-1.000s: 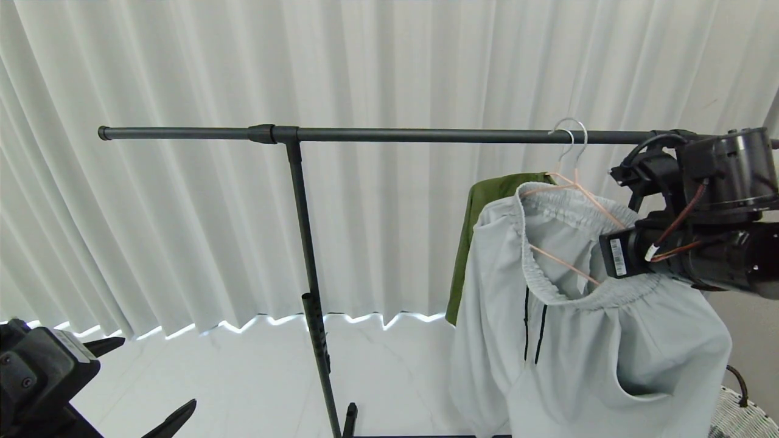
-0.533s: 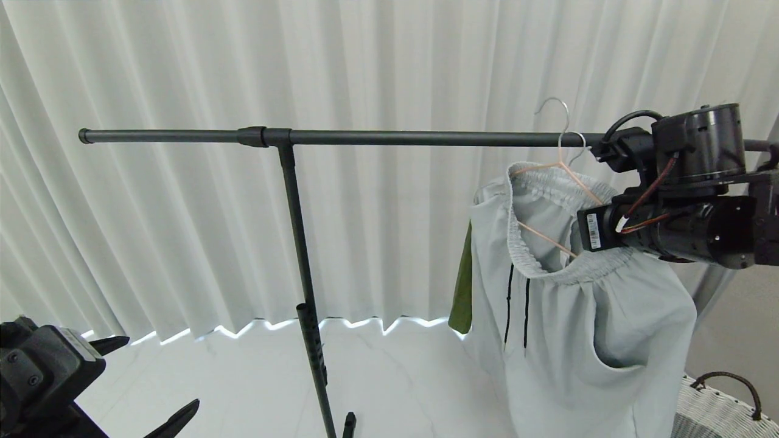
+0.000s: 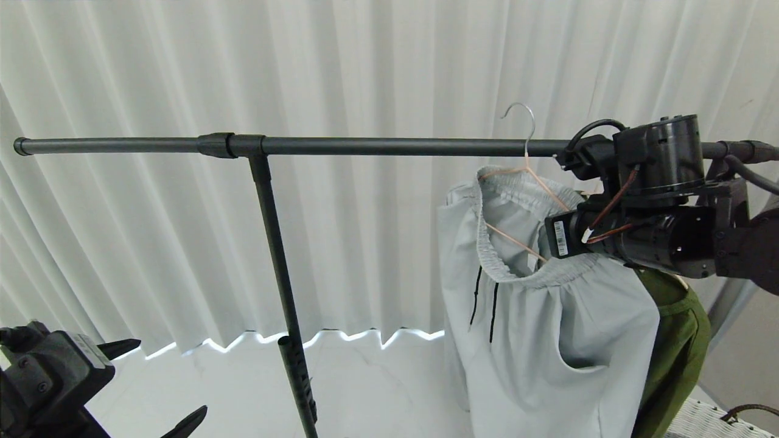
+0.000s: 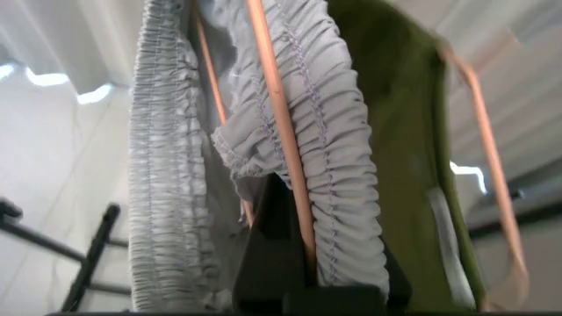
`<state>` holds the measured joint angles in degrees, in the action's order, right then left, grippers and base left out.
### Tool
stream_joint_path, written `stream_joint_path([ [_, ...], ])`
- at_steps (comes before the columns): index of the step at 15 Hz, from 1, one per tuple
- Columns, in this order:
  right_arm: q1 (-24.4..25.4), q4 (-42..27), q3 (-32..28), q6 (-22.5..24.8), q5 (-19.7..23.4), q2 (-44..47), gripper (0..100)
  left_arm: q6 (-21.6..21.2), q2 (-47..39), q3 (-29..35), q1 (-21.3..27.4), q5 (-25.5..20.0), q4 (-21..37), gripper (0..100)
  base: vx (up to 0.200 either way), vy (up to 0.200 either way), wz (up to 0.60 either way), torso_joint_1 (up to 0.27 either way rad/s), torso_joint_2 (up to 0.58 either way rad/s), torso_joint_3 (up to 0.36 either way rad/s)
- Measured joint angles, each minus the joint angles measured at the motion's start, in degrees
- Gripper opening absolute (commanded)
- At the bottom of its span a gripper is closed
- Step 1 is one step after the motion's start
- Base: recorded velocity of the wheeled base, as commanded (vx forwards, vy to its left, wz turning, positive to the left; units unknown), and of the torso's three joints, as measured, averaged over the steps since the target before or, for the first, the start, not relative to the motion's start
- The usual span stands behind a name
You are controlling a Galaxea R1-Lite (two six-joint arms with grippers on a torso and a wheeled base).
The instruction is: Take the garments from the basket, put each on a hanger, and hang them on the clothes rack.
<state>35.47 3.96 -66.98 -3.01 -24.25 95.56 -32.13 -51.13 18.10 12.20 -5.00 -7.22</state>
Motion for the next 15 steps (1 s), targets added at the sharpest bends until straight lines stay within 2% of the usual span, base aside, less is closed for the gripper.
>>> stream_joint_path([
  [7, 2.7, 0.3, 0.2, -0.4, 0.1, 2.7, 0, 0.0, 0.1, 0.0, 0.6, -0.1, -0.1, 100, 0.0, 0.0, 0.0, 0.0, 0.0, 0.0],
  [13, 2.9, 0.8, 0.1, -0.7, 0.0, 4.9, 0, 0.0, 0.1, 0.0, 1.0, -0.1, -0.1, 100, 0.0, 0.0, 0.0, 0.0, 0.0, 0.0],
  [14, 2.9, 0.8, 0.1, -0.8, 0.0, 4.9, 100, 0.0, 0.1, 0.0, 1.0, -0.1, -0.1, 100, 0.0, 0.0, 0.0, 0.0, 0.0, 0.0],
  [15, 2.9, 0.8, 0.1, -0.9, -0.1, 4.9, 100, 0.0, 0.1, 0.0, 1.0, -0.1, -0.1, 100, 0.0, 0.0, 0.0, 0.0, 0.0, 0.0],
])
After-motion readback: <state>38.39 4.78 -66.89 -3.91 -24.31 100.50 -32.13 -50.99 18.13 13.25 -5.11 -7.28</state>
